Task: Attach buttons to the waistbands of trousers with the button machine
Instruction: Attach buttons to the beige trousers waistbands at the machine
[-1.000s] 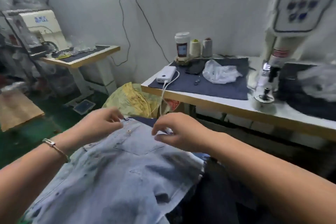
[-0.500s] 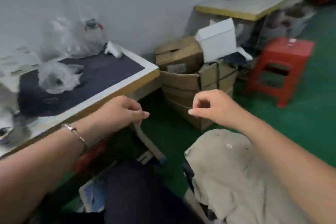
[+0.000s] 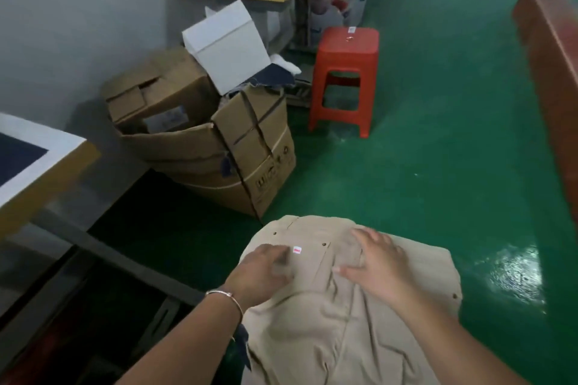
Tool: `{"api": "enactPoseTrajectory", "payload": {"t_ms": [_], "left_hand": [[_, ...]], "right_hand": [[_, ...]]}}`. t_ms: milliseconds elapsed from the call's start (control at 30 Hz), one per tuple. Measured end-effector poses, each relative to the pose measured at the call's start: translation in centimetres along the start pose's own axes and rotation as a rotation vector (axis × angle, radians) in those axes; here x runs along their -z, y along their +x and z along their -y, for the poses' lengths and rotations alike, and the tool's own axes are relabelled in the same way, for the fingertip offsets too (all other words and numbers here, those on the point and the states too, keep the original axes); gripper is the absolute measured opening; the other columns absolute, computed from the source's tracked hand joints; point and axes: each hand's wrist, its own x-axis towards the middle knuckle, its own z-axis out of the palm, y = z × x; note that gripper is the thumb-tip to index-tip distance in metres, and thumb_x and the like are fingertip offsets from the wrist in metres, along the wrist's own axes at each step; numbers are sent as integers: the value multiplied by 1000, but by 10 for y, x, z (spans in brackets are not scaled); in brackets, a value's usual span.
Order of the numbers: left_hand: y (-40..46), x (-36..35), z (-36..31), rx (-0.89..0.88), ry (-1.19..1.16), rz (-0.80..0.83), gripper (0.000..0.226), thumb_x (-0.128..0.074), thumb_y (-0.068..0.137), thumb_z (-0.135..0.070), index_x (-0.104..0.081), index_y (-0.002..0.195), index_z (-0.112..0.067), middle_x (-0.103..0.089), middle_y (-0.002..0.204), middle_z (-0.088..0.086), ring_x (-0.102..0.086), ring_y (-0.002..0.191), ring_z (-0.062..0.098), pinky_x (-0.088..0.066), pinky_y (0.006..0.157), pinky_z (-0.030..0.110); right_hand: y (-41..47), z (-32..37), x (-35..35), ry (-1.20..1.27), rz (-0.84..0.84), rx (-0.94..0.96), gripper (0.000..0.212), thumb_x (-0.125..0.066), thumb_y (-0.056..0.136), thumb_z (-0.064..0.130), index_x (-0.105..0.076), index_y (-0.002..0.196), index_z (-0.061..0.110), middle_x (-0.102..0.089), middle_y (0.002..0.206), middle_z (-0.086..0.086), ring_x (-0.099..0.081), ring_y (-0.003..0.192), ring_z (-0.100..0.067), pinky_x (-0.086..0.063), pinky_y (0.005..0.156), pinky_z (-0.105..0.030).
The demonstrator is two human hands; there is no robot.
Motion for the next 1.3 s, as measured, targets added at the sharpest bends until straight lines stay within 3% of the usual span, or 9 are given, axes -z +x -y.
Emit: {"api": "enactPoseTrajectory", "payload": {"t_ms": [333,500,667,767,900,967,1067,1200,1300], "left_hand": [[25,2,21,311,-82,-128,99,-74,76,-53,-17,153,-26,-37,149,3,-31,139,30,-35,110,44],[28,4,25,323,-267,-257,90,-81,75,-42,-34,148,-19,-52,132,6,-53,119,25,-49,98,38],[24,2,25,260,-366,-228,12,-75,82,-24,-72,87,-13,-70,93,-1,-64,94,18,-52,84,31],[19,3,24,218,-319,-264,12,-75,82,-24,-67,74,-20,-66,94,1,-61,93,19,-52,83,30],[5,25,22,203,-370,-275,50,-82,74,-38,-52,114,-31,-39,119,-4,-41,117,19,-40,101,30],[-8,46,21,161,-483,-175,84,-86,71,-30,-38,139,-32,-35,130,-6,-39,125,20,-38,102,30],[-37,78,19,73,-768,72,119,-84,66,-10,-8,154,-37,-35,150,1,-41,131,22,-35,107,31],[-90,114,21,-74,-871,162,118,-74,63,3,-9,153,-40,-43,148,13,-44,135,29,-34,115,48],[-139,141,29,-216,-969,254,92,-66,74,9,-27,151,-20,-51,144,14,-47,134,31,-32,116,50]], "right_hand": [[42,0,2,-27,115,-213,120,-33,56,98,-24,150,24,-34,152,-3,-28,139,-28,-26,108,-47],[44,2,6,56,-2,-166,89,-61,63,81,-54,127,20,-56,124,-2,-50,120,-24,-41,94,-38],[30,8,16,139,-154,53,30,-73,82,29,-66,106,12,-57,105,-1,-55,100,-23,-44,77,-30],[17,22,32,230,-96,167,12,-66,87,19,-56,84,15,-60,79,-3,-57,77,-27,-43,67,-36],[-3,56,67,592,87,393,23,-61,88,2,-52,82,22,-56,70,0,-50,63,-11,-40,61,-29],[-10,78,84,870,242,423,22,-59,89,-6,-60,88,16,-61,75,9,-55,72,-3,-43,65,-17],[-15,108,111,1189,473,418,25,-67,82,1,-71,101,16,-72,96,-2,-67,88,-13,-53,74,-23],[-22,159,151,1232,746,560,36,-72,77,12,-70,112,17,-71,105,-11,-69,94,-22,-57,77,-31],[-31,206,172,1215,894,677,38,-68,79,8,-68,117,15,-71,107,-11,-69,96,-22,-57,80,-31]]}}
